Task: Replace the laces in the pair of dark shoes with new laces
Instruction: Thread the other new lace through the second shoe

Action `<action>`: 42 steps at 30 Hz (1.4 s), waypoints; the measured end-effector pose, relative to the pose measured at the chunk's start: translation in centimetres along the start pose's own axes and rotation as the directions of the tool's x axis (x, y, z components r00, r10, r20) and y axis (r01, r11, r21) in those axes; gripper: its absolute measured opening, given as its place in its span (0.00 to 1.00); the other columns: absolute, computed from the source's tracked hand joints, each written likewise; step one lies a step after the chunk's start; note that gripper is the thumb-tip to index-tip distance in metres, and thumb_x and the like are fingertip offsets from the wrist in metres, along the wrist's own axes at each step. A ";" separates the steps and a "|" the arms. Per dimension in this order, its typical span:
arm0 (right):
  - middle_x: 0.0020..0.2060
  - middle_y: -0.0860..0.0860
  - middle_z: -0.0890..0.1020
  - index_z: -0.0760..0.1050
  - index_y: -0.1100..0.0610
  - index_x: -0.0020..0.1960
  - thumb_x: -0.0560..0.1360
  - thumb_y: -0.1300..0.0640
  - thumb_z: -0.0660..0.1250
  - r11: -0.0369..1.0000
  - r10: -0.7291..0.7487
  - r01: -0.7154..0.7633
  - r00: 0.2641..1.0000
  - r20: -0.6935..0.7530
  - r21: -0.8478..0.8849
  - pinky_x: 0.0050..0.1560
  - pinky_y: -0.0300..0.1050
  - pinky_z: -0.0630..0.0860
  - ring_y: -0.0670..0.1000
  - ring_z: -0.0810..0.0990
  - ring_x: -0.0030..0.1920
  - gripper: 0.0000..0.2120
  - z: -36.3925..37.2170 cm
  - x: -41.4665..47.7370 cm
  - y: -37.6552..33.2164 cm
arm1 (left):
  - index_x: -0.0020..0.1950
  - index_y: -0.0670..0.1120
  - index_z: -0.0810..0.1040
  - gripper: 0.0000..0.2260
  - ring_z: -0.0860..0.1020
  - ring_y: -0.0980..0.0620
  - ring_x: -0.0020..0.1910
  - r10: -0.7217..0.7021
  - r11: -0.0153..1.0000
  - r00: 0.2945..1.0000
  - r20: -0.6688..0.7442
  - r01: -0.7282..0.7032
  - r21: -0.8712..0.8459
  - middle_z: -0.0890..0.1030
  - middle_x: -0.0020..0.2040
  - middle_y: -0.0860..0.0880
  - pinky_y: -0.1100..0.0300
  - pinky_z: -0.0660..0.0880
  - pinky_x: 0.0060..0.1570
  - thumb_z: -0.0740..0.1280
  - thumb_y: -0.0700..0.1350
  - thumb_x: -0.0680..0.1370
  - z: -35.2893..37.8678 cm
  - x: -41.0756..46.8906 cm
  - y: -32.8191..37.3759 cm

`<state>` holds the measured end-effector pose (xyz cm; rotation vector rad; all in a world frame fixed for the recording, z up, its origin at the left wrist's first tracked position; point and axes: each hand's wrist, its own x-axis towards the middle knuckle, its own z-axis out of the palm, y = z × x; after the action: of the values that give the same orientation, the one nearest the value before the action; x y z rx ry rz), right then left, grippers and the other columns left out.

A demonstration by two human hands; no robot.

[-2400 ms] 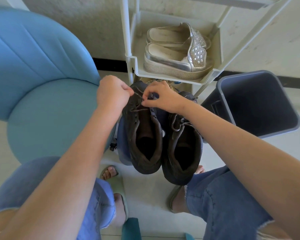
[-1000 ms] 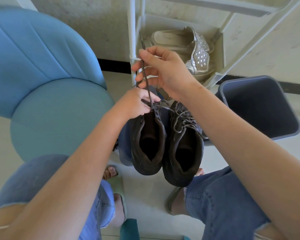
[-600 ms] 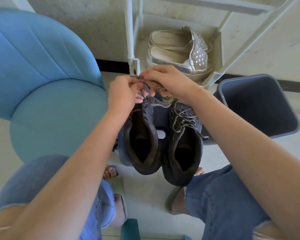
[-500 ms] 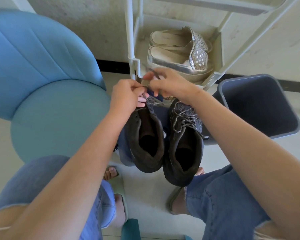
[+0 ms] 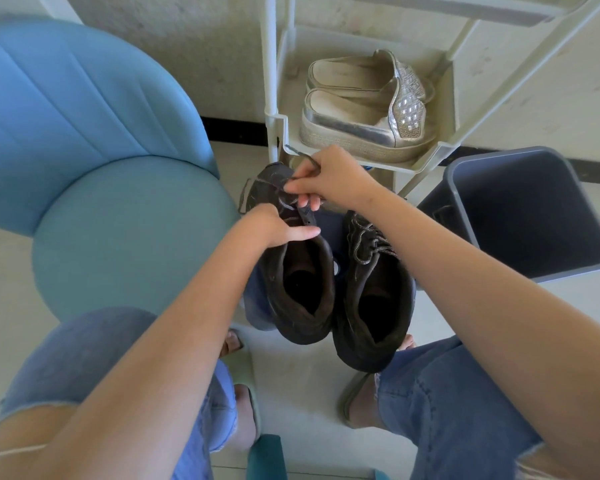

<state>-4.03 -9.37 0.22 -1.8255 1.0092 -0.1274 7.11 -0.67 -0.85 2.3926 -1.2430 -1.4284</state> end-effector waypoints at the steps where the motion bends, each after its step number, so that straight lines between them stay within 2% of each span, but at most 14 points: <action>1: 0.28 0.51 0.82 0.78 0.60 0.39 0.74 0.59 0.71 0.999 -0.013 0.013 1.000 -0.001 0.036 0.29 0.30 0.70 0.42 0.75 0.22 0.07 -0.1 0.0 -0.4 | 0.77 0.40 0.53 0.47 0.70 0.43 0.67 -0.012 1.000 1.000 -0.004 0.012 -0.029 0.67 0.71 0.41 0.53 0.70 0.63 0.73 0.60 0.69 0.3 0.1 0.0; 3: 0.25 0.48 0.80 0.77 0.60 0.39 0.75 0.59 0.70 0.997 -0.020 0.023 0.999 -0.044 0.070 0.25 0.31 0.68 0.42 0.72 0.20 0.07 -0.5 -0.1 -0.9 | 0.75 0.38 0.34 0.58 0.66 0.43 0.71 -0.045 0.995 0.999 -0.028 0.043 -0.091 0.60 0.75 0.41 0.54 0.66 0.66 0.74 0.59 0.68 0.7 0.2 0.1; 7: 0.33 0.54 0.81 0.79 0.59 0.44 0.76 0.58 0.68 0.997 -0.029 0.038 0.992 -0.123 0.065 0.27 0.29 0.67 0.39 0.70 0.22 0.05 -0.9 -0.7 -0.5 | 0.74 0.41 0.30 0.60 0.65 0.43 0.71 -0.044 0.968 0.996 -0.074 0.025 -0.251 0.58 0.76 0.42 0.54 0.63 0.67 0.77 0.54 0.67 1.2 0.3 0.0; 10: 0.46 0.56 0.85 0.76 0.59 0.43 0.78 0.60 0.65 0.979 -0.056 0.060 0.998 -0.027 0.194 0.27 0.32 0.66 0.43 0.70 0.24 0.06 -0.8 -1.3 -1.0 | 0.77 0.40 0.44 0.53 0.67 0.45 0.70 -0.009 0.982 0.998 -0.055 -0.002 -0.189 0.63 0.74 0.42 0.57 0.65 0.65 0.76 0.57 0.67 1.3 0.2 -0.1; 13: 0.40 0.55 0.85 0.72 0.60 0.41 0.80 0.61 0.62 0.882 -0.192 0.149 0.980 0.052 0.448 0.25 0.35 0.60 0.46 0.69 0.23 0.09 -1.0 -1.5 -3.3 | 0.70 0.40 0.67 0.38 0.74 0.45 0.62 0.055 0.997 0.997 -0.062 -0.058 -0.046 0.74 0.65 0.44 0.57 0.72 0.57 0.73 0.61 0.68 1.3 0.1 -0.1; 16: 0.34 0.51 0.81 0.69 0.59 0.40 0.81 0.63 0.56 0.674 -0.373 0.223 0.926 0.063 0.704 0.22 0.35 0.55 0.44 0.69 0.22 0.11 -1.5 -1.7 -5.5 | 0.67 0.38 0.68 0.38 0.74 0.45 0.60 0.053 0.999 0.998 -0.046 -0.053 0.007 0.74 0.62 0.45 0.58 0.70 0.48 0.70 0.63 0.69 1.6 0.1 -0.1; 18: 0.33 0.52 0.80 0.69 0.59 0.41 0.82 0.62 0.56 0.644 -0.369 0.207 0.928 0.061 0.736 0.21 0.35 0.54 0.44 0.68 0.22 0.11 -1.8 -1.5 -5.8 | 0.68 0.39 0.68 0.38 0.74 0.44 0.61 0.058 0.998 0.997 -0.043 -0.058 0.003 0.74 0.63 0.45 0.58 0.70 0.49 0.70 0.64 0.70 1.6 0.1 -0.1; 20: 0.33 0.53 0.78 0.70 0.60 0.43 0.81 0.59 0.59 0.773 -0.235 0.151 0.970 0.058 0.616 0.20 0.35 0.56 0.45 0.68 0.22 0.08 -1.9 -1.0 -5.0 | 0.68 0.42 0.70 0.36 0.74 0.45 0.60 0.063 0.998 0.997 -0.036 -0.064 -0.005 0.75 0.63 0.46 0.57 0.72 0.53 0.70 0.64 0.69 1.5 0.1 -0.2; 22: 0.36 0.52 0.77 0.71 0.59 0.49 0.78 0.55 0.66 0.964 -0.070 0.060 0.997 0.027 0.259 0.24 0.35 0.66 0.44 0.70 0.24 0.08 -1.9 -0.7 -3.3 | 0.67 0.44 0.72 0.33 0.75 0.46 0.60 0.083 0.996 0.996 -0.028 -0.084 -0.026 0.77 0.62 0.47 0.56 0.73 0.57 0.71 0.63 0.69 1.4 0.0 -0.4; 24: 0.42 0.52 0.78 0.71 0.58 0.54 0.73 0.55 0.72 0.992 -0.014 0.020 0.999 0.053 -0.123 0.39 0.39 0.75 0.46 0.75 0.34 0.14 -1.3 -0.6 -1.2 | 0.66 0.45 0.73 0.32 0.75 0.47 0.60 0.104 0.994 0.994 -0.019 -0.105 -0.039 0.77 0.62 0.47 0.54 0.72 0.61 0.71 0.62 0.70 1.4 -0.1 -0.5; 26: 0.47 0.54 0.79 0.70 0.58 0.55 0.70 0.57 0.74 0.959 0.042 -0.010 0.993 0.108 -0.284 0.50 0.48 0.75 0.52 0.77 0.41 0.18 -0.5 -0.5 0.2 | 0.66 0.46 0.74 0.30 0.75 0.47 0.61 0.118 0.992 0.993 -0.023 -0.119 -0.044 0.77 0.61 0.47 0.52 0.72 0.62 0.71 0.62 0.70 1.4 -0.2 -0.5; 30: 0.45 0.50 0.76 0.68 0.55 0.52 0.69 0.63 0.71 0.939 0.044 0.029 0.978 0.202 -0.343 0.45 0.49 0.75 0.51 0.76 0.37 0.16 0.6 0.2 0.7 | 0.62 0.49 0.78 0.23 0.75 0.47 0.61 0.165 0.983 0.986 -0.025 -0.166 -0.073 0.79 0.60 0.48 0.52 0.71 0.63 0.72 0.58 0.71 1.4 -0.2 -0.4; 35: 0.43 0.50 0.79 0.69 0.54 0.51 0.68 0.66 0.68 0.950 0.041 0.046 0.961 0.272 -0.308 0.34 0.31 0.70 0.46 0.74 0.35 0.16 -0.2 0.2 1.1 | 0.65 0.49 0.75 0.25 0.74 0.47 0.62 0.174 0.981 0.985 -0.004 -0.174 -0.081 0.77 0.63 0.48 0.52 0.70 0.64 0.72 0.57 0.71 1.4 0.1 -0.5; 42: 0.41 0.48 0.79 0.77 0.58 0.47 0.69 0.62 0.75 0.901 -0.061 0.113 0.989 0.137 -0.418 0.44 0.41 0.74 0.49 0.78 0.42 0.09 0.1 0.5 1.7 | 0.68 0.46 0.72 0.30 0.73 0.47 0.63 0.152 0.987 0.988 0.010 -0.152 -0.044 0.76 0.64 0.47 0.51 0.71 0.64 0.71 0.60 0.71 1.5 0.3 -0.3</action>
<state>-4.59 -9.88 -1.34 -2.2469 0.9175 0.1627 6.26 -0.24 -2.04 2.2116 -1.3509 -1.4129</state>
